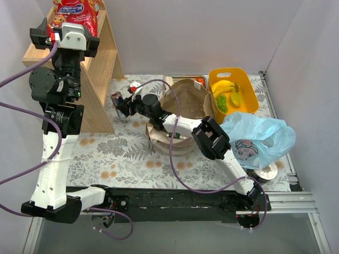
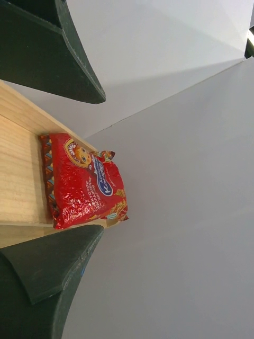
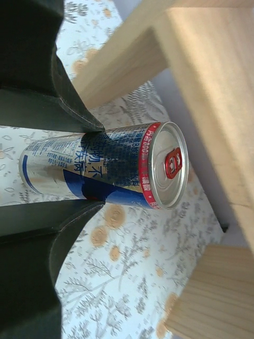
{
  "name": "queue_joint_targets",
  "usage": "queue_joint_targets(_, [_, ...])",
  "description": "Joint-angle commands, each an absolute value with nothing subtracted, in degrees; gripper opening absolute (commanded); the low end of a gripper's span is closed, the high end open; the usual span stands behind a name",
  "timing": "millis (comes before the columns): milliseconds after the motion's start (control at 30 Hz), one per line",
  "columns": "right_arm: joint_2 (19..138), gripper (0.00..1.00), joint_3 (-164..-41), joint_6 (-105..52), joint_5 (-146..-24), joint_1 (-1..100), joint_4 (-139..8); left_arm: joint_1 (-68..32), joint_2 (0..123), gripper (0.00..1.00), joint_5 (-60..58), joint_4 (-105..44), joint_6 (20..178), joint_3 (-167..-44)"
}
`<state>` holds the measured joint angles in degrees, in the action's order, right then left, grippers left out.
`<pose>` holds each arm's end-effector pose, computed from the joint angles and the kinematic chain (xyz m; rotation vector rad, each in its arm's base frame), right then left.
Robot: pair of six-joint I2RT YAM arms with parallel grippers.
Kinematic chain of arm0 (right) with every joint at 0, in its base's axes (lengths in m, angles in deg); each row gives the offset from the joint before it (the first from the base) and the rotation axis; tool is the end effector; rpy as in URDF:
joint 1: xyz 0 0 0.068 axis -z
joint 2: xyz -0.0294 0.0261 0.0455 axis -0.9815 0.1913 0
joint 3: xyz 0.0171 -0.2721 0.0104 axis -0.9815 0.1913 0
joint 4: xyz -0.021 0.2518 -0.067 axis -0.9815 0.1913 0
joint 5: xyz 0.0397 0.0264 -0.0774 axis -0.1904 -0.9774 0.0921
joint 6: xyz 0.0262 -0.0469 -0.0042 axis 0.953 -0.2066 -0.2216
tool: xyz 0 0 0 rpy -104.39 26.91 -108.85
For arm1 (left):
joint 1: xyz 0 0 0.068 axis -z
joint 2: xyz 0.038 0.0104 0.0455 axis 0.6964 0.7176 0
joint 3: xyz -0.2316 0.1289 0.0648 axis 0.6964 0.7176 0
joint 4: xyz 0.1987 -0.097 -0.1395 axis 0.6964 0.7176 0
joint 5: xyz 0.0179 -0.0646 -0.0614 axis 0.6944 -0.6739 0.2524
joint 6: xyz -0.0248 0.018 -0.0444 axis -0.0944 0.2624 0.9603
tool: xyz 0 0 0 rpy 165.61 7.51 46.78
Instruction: Untie the knot of the grocery bags and take out the mixed food
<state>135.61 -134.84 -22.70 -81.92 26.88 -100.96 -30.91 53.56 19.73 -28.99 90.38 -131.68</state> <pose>0.3461 0.4492 0.2297 -0.6205 1.4295 0.9349 0.1891 -0.0364 0.5919 -0.1124 1.0269 -0.1475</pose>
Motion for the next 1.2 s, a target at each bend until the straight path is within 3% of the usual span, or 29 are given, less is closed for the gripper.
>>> queue_joint_targets(0, [137.8,0.01,-127.8,-22.4,-86.5,27.9,-116.7,-31.2,50.5,0.98,20.3,-30.9,89.6,-128.7])
queue_joint_targets(267, [143.2,0.01,-129.7,-26.0,-90.9,27.6,-120.1,-31.2,47.9,0.98,20.2,-33.9,89.7,-121.5])
queue_joint_targets(600, [154.6,0.01,-152.2,-29.4,-94.8,26.7,-108.9,-31.1,46.7,0.98,20.7,-34.6,89.7,-120.1])
queue_joint_targets(767, [153.1,0.01,-148.6,-30.3,-94.9,26.3,-111.6,-31.1,46.8,0.98,20.7,-33.7,89.2,-121.5])
queue_joint_targets(800, [152.8,0.05,-147.4,-30.4,-94.8,26.3,-112.4,-31.2,46.7,0.98,20.7,-33.7,89.2,-121.5])
queue_joint_targets(833, [152.2,0.18,-146.7,-30.2,-94.3,26.3,-112.9,-31.1,46.4,0.98,20.7,-34.0,89.2,-121.1])
queue_joint_targets(900, [152.0,0.28,-146.3,-29.9,-93.9,26.4,-113.0,-31.2,46.0,0.98,20.7,-34.5,88.7,-120.5])
queue_joint_targets(1167, [150.9,0.39,-144.6,-30.0,-92.9,26.4,-112.8,-31.2,44.2,0.98,20.7,-34.5,87.8,-119.7])
